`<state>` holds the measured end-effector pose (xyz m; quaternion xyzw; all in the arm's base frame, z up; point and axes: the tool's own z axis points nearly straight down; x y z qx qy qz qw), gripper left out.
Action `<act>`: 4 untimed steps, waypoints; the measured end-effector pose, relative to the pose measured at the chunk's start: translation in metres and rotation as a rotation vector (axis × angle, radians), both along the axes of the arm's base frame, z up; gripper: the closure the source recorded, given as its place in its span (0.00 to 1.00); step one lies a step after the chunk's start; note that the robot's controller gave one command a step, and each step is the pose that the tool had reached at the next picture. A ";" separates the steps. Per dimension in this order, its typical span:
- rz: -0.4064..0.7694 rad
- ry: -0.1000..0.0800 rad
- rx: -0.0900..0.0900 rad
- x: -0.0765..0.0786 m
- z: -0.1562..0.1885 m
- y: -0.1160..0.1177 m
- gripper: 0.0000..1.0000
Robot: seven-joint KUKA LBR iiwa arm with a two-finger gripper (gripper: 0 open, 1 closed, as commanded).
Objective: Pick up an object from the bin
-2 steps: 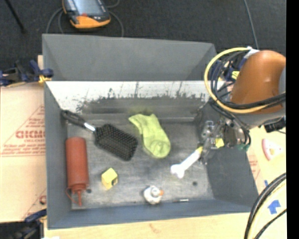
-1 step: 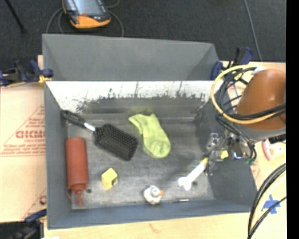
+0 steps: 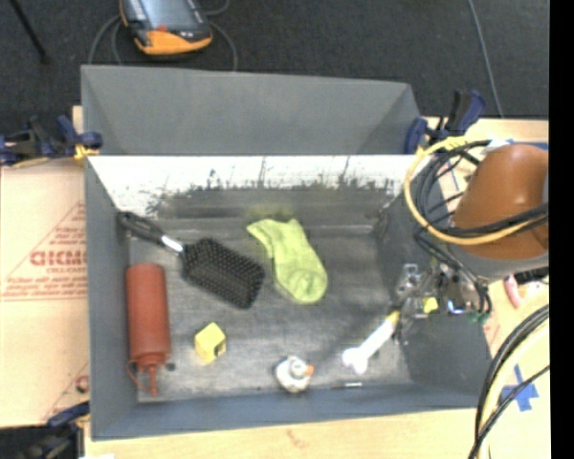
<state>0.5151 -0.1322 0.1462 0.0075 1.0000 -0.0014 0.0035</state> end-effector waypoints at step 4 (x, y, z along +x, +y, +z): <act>0.019 0.009 0.006 -0.007 -0.022 -0.016 1.00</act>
Offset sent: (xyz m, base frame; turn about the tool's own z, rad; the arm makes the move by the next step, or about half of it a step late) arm -0.0090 -0.0194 -0.0762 -0.0129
